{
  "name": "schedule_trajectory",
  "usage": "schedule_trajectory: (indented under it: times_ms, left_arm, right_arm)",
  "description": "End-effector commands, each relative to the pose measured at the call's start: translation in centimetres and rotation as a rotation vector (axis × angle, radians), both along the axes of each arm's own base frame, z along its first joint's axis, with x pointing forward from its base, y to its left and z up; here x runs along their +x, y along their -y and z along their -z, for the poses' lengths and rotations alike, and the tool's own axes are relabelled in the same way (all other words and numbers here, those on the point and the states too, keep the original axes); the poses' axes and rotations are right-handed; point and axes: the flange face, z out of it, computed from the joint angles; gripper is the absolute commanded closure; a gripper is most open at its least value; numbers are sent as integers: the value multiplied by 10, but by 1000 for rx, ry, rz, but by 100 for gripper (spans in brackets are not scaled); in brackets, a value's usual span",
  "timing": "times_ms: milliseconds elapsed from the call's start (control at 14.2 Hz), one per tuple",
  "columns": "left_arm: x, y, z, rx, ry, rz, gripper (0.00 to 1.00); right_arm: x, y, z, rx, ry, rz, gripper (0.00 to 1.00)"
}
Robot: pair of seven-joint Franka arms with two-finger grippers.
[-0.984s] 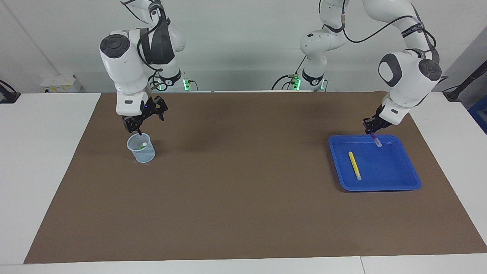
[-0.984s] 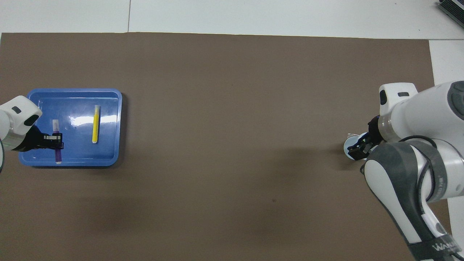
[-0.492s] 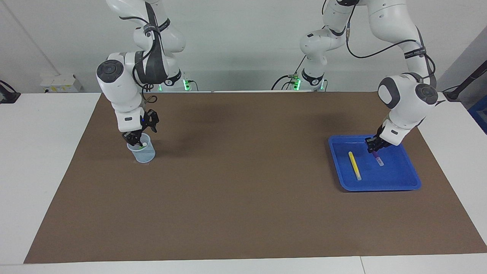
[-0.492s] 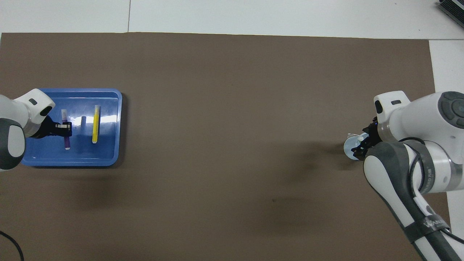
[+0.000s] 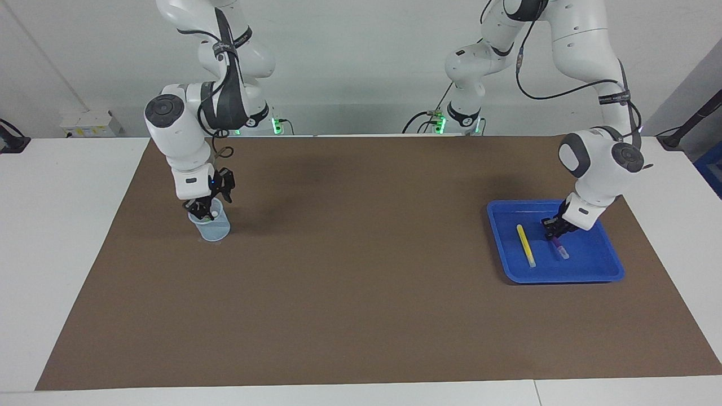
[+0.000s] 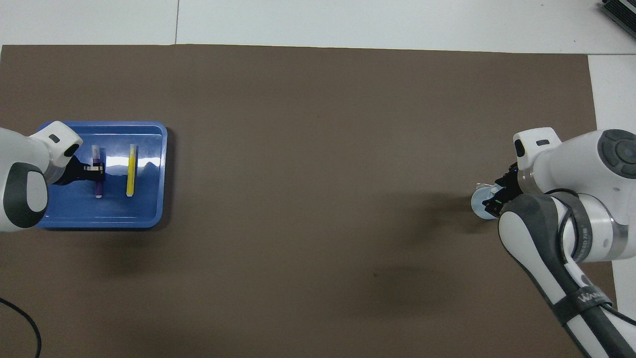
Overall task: Right arm passes pens to left for tray arrangement
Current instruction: 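Lay the purple pen in the blue tray and open the left gripper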
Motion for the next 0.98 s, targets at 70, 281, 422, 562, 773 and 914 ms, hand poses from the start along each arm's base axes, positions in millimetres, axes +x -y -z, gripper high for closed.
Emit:
schedule_trajectory:
  times_ms: [70,281,422,562,773,914]
  left_arm:
    - [-1,2,16,9,13,6,51]
    - [1,3,14,4,17,-74,36]
    - [3,5,12,-4,8,-80,32]
    - [9,3,0,-4,-10,-84,32]
    - [25,1,-46,-43,-74,-122,32]
    - [32,2,-73,-71,-99,-180,28]
  right_arm:
    - [1,4,5,-8,18,0,41]
    - [1,3,8,-7,13,-2,59]
    - [1,3,9,-7,11,7,65]
    - [0,3,9,-8,10,30,87]
    - [-1,5,10,-8,-1,34,100]
    - [1,10,9,-7,-4,40,100]
